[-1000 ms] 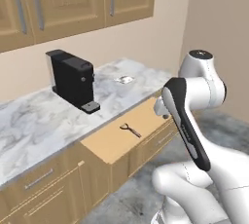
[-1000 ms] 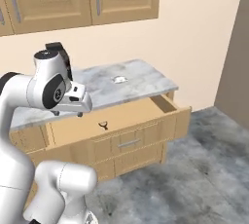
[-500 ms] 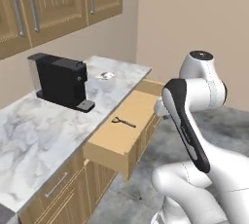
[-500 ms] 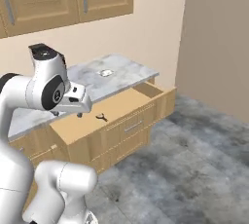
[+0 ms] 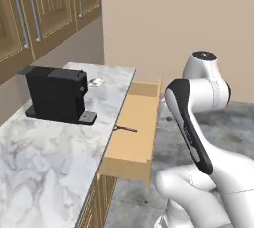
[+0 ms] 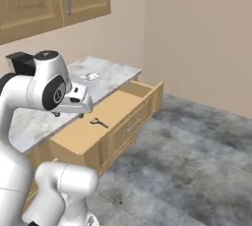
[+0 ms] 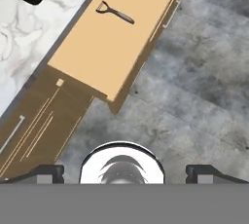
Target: Pick the peeler from the drawer and place it on the counter.
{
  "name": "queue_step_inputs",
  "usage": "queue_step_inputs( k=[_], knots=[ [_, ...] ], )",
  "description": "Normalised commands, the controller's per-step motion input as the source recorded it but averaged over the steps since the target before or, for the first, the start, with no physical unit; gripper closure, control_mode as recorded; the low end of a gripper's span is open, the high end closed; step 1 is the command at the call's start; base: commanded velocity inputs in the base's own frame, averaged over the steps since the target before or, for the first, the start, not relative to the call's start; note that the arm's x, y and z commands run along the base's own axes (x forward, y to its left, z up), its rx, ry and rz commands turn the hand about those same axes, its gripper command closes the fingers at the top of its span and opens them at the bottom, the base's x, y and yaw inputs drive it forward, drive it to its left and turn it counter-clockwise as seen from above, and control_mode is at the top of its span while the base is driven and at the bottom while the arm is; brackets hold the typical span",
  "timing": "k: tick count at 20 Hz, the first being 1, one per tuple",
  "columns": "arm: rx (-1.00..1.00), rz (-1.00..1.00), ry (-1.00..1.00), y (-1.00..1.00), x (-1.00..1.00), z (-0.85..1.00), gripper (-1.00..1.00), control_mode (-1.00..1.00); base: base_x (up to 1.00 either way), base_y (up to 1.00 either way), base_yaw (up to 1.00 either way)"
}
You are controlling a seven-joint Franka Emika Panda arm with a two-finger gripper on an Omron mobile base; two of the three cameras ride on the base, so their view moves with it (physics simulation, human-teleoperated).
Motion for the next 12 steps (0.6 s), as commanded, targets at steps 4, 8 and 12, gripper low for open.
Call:
queue_step_inputs(
  k=[4, 8, 12],
  knots=[
    [0.00, 0.00, 0.00, 0.00, 0.00, 0.00, -1.00, 1.00, -0.03, 0.66, -0.46],
    [0.00, 0.00, 0.00, 0.00, 0.00, 0.00, -1.00, 1.00, 0.00, 0.81, -0.48],
    [0.00, 0.00, 0.00, 0.00, 0.00, 0.00, -1.00, 1.00, 0.00, 0.61, -0.44]
  ],
)
